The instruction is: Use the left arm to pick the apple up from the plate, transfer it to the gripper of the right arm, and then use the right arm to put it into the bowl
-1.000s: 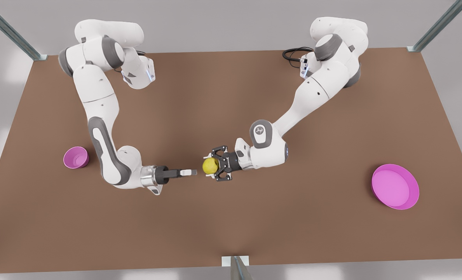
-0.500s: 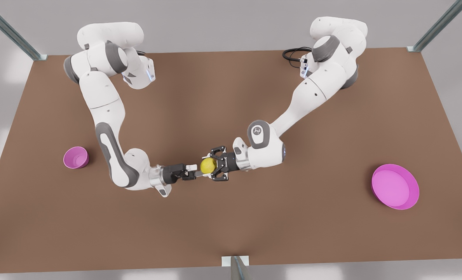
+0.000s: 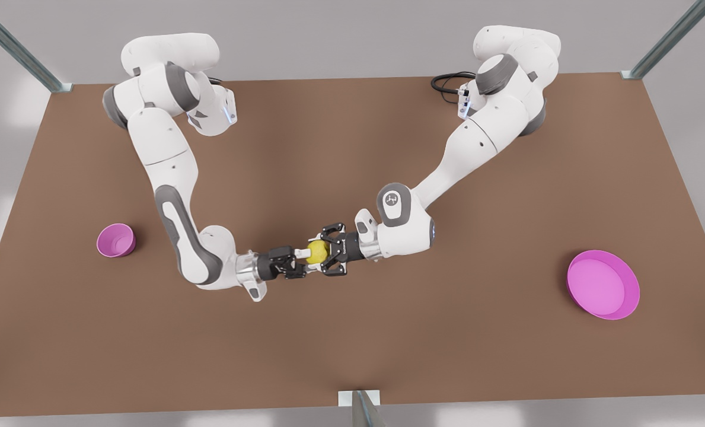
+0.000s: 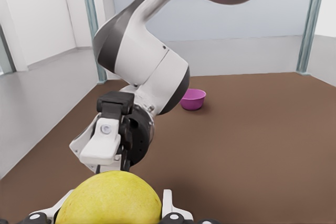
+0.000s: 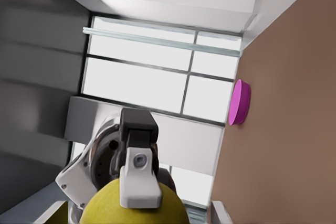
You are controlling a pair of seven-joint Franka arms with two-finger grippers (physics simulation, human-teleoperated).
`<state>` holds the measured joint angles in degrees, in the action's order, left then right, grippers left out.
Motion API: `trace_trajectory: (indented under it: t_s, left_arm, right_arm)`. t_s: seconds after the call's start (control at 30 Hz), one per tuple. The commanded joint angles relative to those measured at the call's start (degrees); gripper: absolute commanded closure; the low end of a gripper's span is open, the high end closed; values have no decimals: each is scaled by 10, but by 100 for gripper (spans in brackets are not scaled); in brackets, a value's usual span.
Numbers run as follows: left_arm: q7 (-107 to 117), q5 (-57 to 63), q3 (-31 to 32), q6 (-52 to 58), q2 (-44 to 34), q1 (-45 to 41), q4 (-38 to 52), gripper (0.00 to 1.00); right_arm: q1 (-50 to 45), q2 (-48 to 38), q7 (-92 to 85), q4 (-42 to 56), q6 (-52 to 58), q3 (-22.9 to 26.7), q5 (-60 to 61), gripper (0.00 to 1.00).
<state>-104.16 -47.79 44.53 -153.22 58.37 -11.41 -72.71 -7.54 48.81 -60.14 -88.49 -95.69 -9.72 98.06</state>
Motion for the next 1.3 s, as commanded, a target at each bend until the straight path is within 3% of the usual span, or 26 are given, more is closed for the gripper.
trace_trajectory:
  t_s: [0.0,0.77,0.87,0.9,0.97,1.03,1.1,1.27]
  left_arm:
    - [-33,1,0,3,-1,0,0,25]
    - [-33,2,0,4,-1,-1,-1,23]
    - [-33,2,-1,4,-1,-1,0,23]
    - [-33,2,0,4,-1,-1,0,23]
    - [-33,2,-1,4,-1,-2,0,23]
    - [-32,2,-1,4,-1,-2,-1,16]
    - [-28,2,0,4,-2,-2,-1,0]
    - [-26,2,0,8,-7,7,-6,0]
  right_arm:
    - [-2,-1,-63,1,-13,0,3,0]
    - [-6,-4,-79,-13,41,-9,13,0]
    - [-5,-4,-79,-13,41,-9,13,23]
    - [-6,-4,-78,-13,41,-9,13,25]
    - [-6,-4,-79,-13,41,-9,13,25]
    - [-5,-4,-79,-13,41,-9,12,25]
    - [-4,-4,-79,-13,42,-8,9,25]
    - [-2,-4,-79,-13,42,-8,8,30]
